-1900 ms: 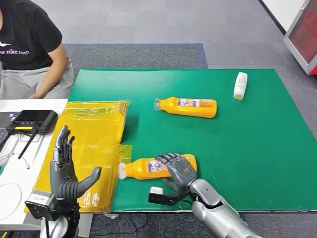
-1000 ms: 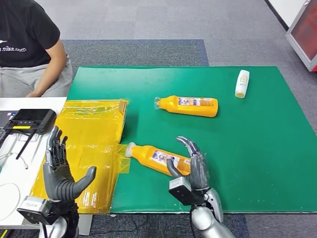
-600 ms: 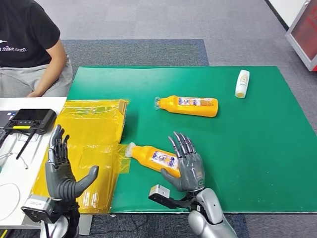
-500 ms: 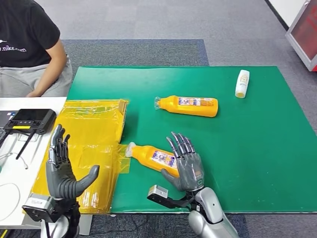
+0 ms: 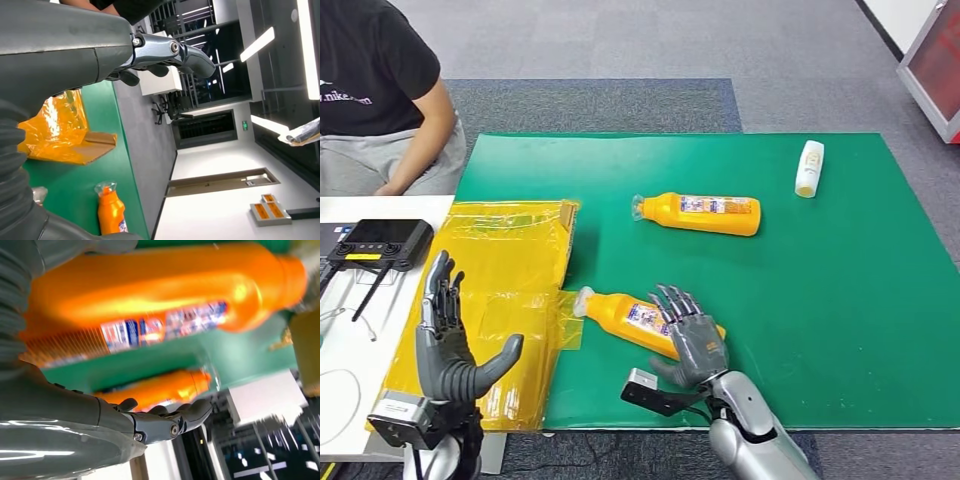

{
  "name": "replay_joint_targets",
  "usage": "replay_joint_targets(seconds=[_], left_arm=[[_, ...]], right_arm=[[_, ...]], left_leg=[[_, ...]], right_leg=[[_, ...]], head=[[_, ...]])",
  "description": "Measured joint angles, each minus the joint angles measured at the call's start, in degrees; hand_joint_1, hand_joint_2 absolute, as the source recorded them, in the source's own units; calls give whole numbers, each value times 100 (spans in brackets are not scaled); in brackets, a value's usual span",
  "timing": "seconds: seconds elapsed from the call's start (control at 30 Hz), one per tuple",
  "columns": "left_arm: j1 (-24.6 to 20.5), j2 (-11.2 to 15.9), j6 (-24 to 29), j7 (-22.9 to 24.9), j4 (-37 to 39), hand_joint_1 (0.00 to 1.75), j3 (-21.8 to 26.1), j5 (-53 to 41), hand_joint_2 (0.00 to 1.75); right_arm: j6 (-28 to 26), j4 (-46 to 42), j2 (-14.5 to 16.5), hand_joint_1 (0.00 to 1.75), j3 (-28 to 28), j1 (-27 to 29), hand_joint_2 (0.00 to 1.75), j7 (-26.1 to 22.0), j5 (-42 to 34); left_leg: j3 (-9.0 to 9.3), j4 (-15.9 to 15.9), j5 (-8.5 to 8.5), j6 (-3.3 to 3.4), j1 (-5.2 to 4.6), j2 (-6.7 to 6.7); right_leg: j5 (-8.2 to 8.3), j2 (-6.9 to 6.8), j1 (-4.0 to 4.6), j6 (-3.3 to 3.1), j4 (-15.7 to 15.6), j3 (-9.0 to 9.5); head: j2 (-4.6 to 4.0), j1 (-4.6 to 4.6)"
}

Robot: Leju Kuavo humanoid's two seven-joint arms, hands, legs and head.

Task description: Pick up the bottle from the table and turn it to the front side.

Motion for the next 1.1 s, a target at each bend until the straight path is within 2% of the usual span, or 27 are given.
replay_joint_targets(seconds=[0.2,0.53,0.77,0.93,1.1], left_arm=[[30,2,9,-4,0,0,55,-4,175],[106,7,113,-13,-1,0,126,-7,175],[243,7,230,-30,-70,0,182,-10,175],[338,-2,257,-33,-141,0,246,-45,175],[361,-16,259,-33,-161,0,268,-69,175]], right_arm=[[279,247,-81,0,54,-111,175,55,-94],[156,435,-203,0,87,-206,175,100,-197],[-87,322,-322,0,-129,-6,175,411,151],[-56,87,-352,0,-339,206,175,652,439],[44,-29,-354,0,-461,327,175,698,555]], left_leg=[[-2,0,0,0,0,0],[0,1,1,2,0,0],[0,3,0,4,-1,-1],[-1,3,-2,4,-1,-1],[0,3,-2,4,-1,0]], right_leg=[[0,0,0,0,0,-2],[1,-1,-1,1,0,-1],[1,-1,-1,3,-1,0],[-1,-1,-1,5,-1,0],[-1,-1,-1,5,-1,0]], head=[[0,0],[0,0],[0,0],[0,0],[0,0]])
